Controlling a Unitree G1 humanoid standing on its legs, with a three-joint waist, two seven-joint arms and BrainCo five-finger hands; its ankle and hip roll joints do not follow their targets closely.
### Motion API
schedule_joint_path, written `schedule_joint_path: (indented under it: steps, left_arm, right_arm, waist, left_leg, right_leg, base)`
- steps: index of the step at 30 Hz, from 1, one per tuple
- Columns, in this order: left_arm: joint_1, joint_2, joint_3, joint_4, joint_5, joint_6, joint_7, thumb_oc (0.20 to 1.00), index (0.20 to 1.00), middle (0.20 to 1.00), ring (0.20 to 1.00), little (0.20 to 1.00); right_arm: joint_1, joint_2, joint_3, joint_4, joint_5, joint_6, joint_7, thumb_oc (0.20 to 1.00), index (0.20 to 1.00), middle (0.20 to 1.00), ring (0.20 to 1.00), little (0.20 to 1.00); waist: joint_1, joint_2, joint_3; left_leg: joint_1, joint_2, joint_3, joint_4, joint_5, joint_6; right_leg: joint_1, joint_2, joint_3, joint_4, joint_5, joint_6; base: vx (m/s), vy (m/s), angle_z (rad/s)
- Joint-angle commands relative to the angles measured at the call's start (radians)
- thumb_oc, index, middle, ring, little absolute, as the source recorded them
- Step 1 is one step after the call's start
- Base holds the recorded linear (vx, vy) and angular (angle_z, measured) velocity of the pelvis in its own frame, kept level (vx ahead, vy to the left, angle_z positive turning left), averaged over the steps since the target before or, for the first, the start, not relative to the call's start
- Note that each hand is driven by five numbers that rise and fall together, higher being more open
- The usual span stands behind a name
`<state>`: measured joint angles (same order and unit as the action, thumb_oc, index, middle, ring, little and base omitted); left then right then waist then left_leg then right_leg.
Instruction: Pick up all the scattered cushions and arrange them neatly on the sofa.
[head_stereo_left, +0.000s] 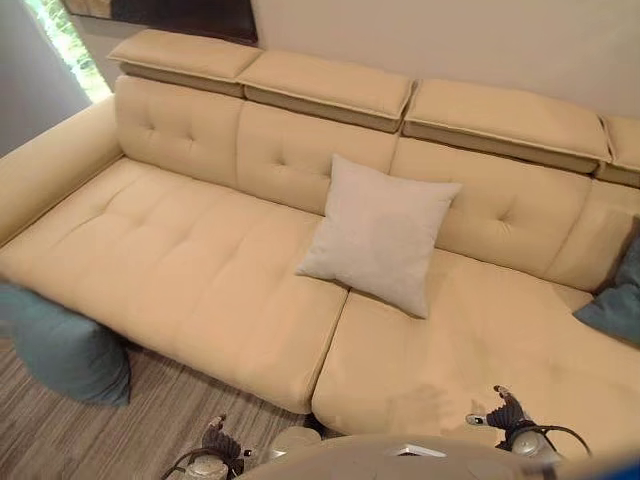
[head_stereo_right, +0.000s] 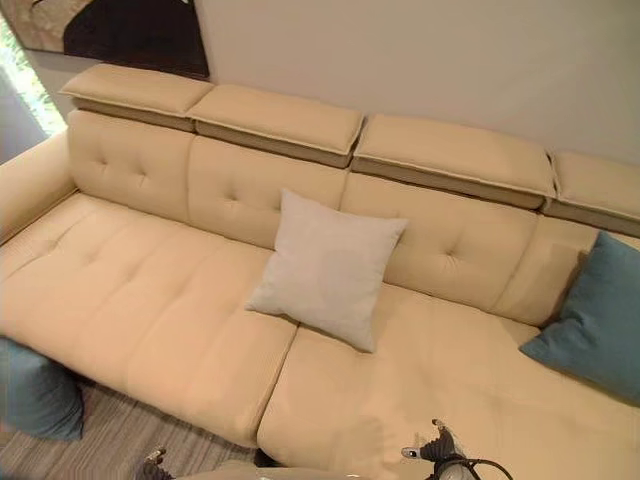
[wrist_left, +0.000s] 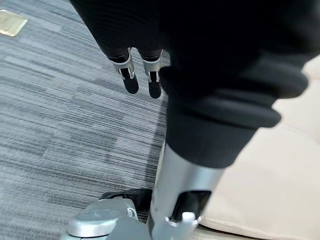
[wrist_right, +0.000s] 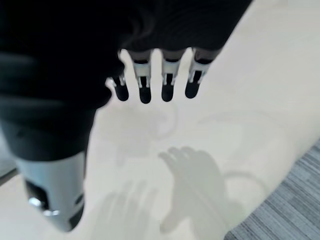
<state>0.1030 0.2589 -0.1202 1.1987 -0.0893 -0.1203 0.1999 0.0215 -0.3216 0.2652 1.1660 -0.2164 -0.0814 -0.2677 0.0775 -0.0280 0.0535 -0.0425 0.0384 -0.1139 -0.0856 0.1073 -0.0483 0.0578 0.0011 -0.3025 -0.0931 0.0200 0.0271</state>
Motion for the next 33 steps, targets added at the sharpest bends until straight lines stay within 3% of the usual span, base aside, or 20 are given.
schedule_joint_path:
  steps: [1,2,4,5,8,10,12,13,16,18,19,20,21,23,30,32,33]
  left_arm:
    - [-0.087,0.021,0.011,0.006,0.000,-0.012,0.003,1.000,1.000,1.000,1.000,1.000]
    - [-0.100,0.019,0.001,0.006,0.002,-0.013,0.008,1.000,1.000,1.000,1.000,1.000]
    - [-0.117,0.010,-0.004,0.009,0.002,-0.014,0.010,1.000,1.000,1.000,1.000,1.000]
    - [-0.110,0.003,0.001,0.013,0.006,-0.014,0.011,1.000,1.000,1.000,1.000,1.000]
    - [-0.108,-0.005,0.002,0.012,0.004,-0.014,0.011,1.000,1.000,1.000,1.000,1.000]
    - [-0.129,-0.012,-0.016,0.001,0.008,-0.010,0.011,1.000,1.000,1.000,1.000,1.000]
    - [-0.134,-0.014,-0.013,0.008,0.006,-0.007,0.014,1.000,1.000,1.000,1.000,1.000]
    - [-0.136,-0.016,-0.010,0.020,0.008,-0.006,0.016,1.000,1.000,1.000,1.000,1.000]
    - [-0.125,-0.008,0.009,0.037,0.016,0.004,0.006,1.000,1.000,1.000,1.000,1.000]
    - [-0.128,0.003,0.012,0.046,0.021,0.005,0.005,1.000,1.000,1.000,1.000,1.000]
    - [-0.129,0.009,0.012,0.052,0.022,0.006,0.008,1.000,1.000,1.000,1.000,1.000]
    - [-0.136,0.015,0.006,0.051,0.019,0.005,0.014,1.000,1.000,1.000,1.000,1.000]
    - [-0.142,0.019,0.001,0.050,0.018,0.005,0.015,1.000,1.000,1.000,1.000,1.000]
    - [-0.146,0.025,0.001,0.051,0.019,0.004,0.019,1.000,1.000,1.000,1.000,1.000]
    - [-0.145,0.024,0.021,0.074,-0.013,0.009,0.021,1.000,1.000,1.000,1.000,1.000]
    - [-0.148,0.019,0.021,0.075,-0.020,0.010,0.021,1.000,1.000,1.000,1.000,1.000]
    - [-0.160,0.006,0.007,0.069,-0.025,0.009,0.020,1.000,1.000,1.000,1.000,1.000]
  right_arm:
    - [-0.076,-0.019,0.015,-0.014,0.031,-0.004,-0.017,1.000,1.000,1.000,1.000,1.000]
    - [-0.092,-0.028,0.015,-0.010,0.035,-0.002,-0.027,1.000,1.000,1.000,1.000,1.000]
    - [-0.104,-0.032,0.013,-0.002,0.041,0.005,-0.030,1.000,1.000,1.000,1.000,1.000]
    - [-0.099,-0.030,0.009,0.008,0.041,0.005,-0.027,1.000,1.000,1.000,1.000,1.000]
    - [-0.089,-0.026,-0.002,0.028,0.042,0.011,-0.023,1.000,1.000,1.000,1.000,1.000]
    - [-0.082,-0.007,-0.019,0.064,0.056,0.026,-0.018,1.000,1.000,1.000,1.000,1.000]
    - [-0.093,0.002,-0.019,0.076,0.049,0.033,-0.018,1.000,1.000,1.000,1.000,1.000]
    - [-0.105,0.008,-0.015,0.089,0.042,0.038,-0.015,1.000,1.000,1.000,1.000,1.000]
    - [-0.130,0.014,0.009,0.099,0.015,0.052,-0.005,1.000,1.000,1.000,1.000,1.000]
    - [-0.146,0.015,0.008,0.094,0.012,0.056,-0.001,1.000,1.000,1.000,1.000,1.000]
    - [-0.152,0.018,0.006,0.093,0.011,0.059,0.002,1.000,1.000,1.000,1.000,1.000]
    - [-0.151,0.020,0.000,0.093,0.021,0.061,0.001,1.000,1.000,1.000,1.000,1.000]
    - [-0.142,0.023,-0.008,0.095,0.035,0.059,0.002,1.000,1.000,1.000,1.000,1.000]
    - [-0.129,0.026,-0.013,0.103,0.056,0.057,0.005,1.000,1.000,1.000,1.000,1.000]
    - [-0.136,0.023,-0.001,0.097,0.077,0.048,0.016,1.000,1.000,1.000,1.000,1.000]
    - [-0.137,0.019,-0.006,0.095,0.082,0.045,0.013,1.000,1.000,1.000,1.000,1.000]
    - [-0.136,0.014,-0.015,0.096,0.091,0.044,0.008,1.000,1.000,1.000,1.000,1.000]
  waist:
    - [0.014,-0.040,0.042]
    - [0.016,-0.043,0.062]
    - [0.003,-0.065,0.078]
    - [-0.005,-0.075,0.078]
    - [-0.028,-0.078,0.070]
    - [-0.053,-0.049,0.051]
    - [-0.054,-0.046,0.052]
    - [-0.053,-0.060,0.058]
    - [-0.018,-0.055,0.068]
    - [-0.013,-0.066,0.088]
    - [-0.016,-0.064,0.093]
    - [-0.029,-0.066,0.096]
    - [-0.038,-0.068,0.090]
    - [-0.042,-0.073,0.084]
    - [-0.023,-0.094,0.056]
    - [-0.027,-0.095,0.059]
    - [-0.029,-0.096,0.073]
  left_leg:
    - [-0.046,0.028,0.019,0.011,-0.046,-0.051]
    - [-0.086,0.019,0.018,0.053,-0.044,-0.053]
    - [-0.119,0.002,0.080,0.182,-0.130,-0.031]
    - [-0.095,-0.012,0.109,0.249,-0.206,-0.017]
    - [-0.049,-0.013,0.167,0.291,-0.268,-0.006]
    - [0.043,0.005,0.245,0.204,-0.301,-0.002]
    - [0.072,-0.013,0.234,0.150,-0.301,0.005]
    - [0.062,-0.041,0.231,0.127,-0.270,0.017]
    - [0.089,-0.052,0.198,0.069,-0.269,0.034]
    - [0.075,-0.067,0.190,0.063,-0.235,0.047]
    - [0.073,-0.068,0.171,0.059,-0.229,0.051]
    - [0.065,-0.076,0.125,0.057,-0.219,0.058]
    - [0.052,-0.083,0.092,0.059,-0.212,0.061]
    - [0.036,-0.090,0.052,0.068,-0.203,0.060]
    - [0.005,-0.078,-0.044,0.044,-0.154,0.010]
    - [-0.009,-0.076,-0.056,0.047,-0.146,0.002]
    - [-0.051,-0.075,-0.038,0.075,-0.135,-0.005]
  right_leg:
    - [-0.024,-0.051,0.002,0.006,-0.063,0.059]
    - [-0.036,-0.058,-0.005,0.006,-0.056,0.059]
    - [-0.079,-0.091,-0.030,0.006,-0.026,0.061]
    - [-0.090,-0.105,-0.037,0.006,-0.012,0.061]
    - [-0.106,-0.122,-0.068,0.006,0.000,0.060]
    - [-0.109,-0.120,-0.125,0.008,0.006,0.073]
    - [-0.118,-0.126,-0.130,0.014,0.029,0.083]
    - [-0.140,-0.151,-0.147,0.022,0.064,0.089]
    - [-0.161,-0.156,-0.141,0.097,0.044,0.107]
    - [-0.190,-0.183,-0.128,0.148,0.047,0.111]
    - [-0.209,-0.180,-0.081,0.181,0.040,0.114]
    - [-0.222,-0.140,0.058,0.203,0.015,0.118]
    - [-0.219,-0.114,0.138,0.210,0.000,0.122]
    - [-0.185,-0.087,0.221,0.195,-0.019,0.113]
    - [-0.091,-0.054,0.193,0.053,-0.024,0.084]
    - [-0.081,-0.055,0.160,0.042,-0.026,0.079]
    - [-0.071,-0.061,0.109,0.030,-0.030,0.073]
  base:
    - [-0.26,-0.056,0.67]
    - [-0.39,-0.044,0.46]
    - [-0.37,-0.028,0.65]
    - [-0.17,-0.010,0.93]
    - [-0.11,0.042,0.73]
    - [-0.02,0.145,0.94]
    - [-0.10,0.165,1.21]
    - [-0.19,0.173,0.61]
    - [-0.13,0.145,0.07]
    - [-0.15,0.075,0.01]
    - [-0.09,-0.004,0.17]
    - [-0.07,-0.032,0.40]
    - [-0.03,-0.054,0.88]
    - [0.01,-0.069,1.53]
    - [0.06,-0.189,0.79]
    - [-0.01,-0.118,1.11]
    - [-0.04,-0.085,1.23]
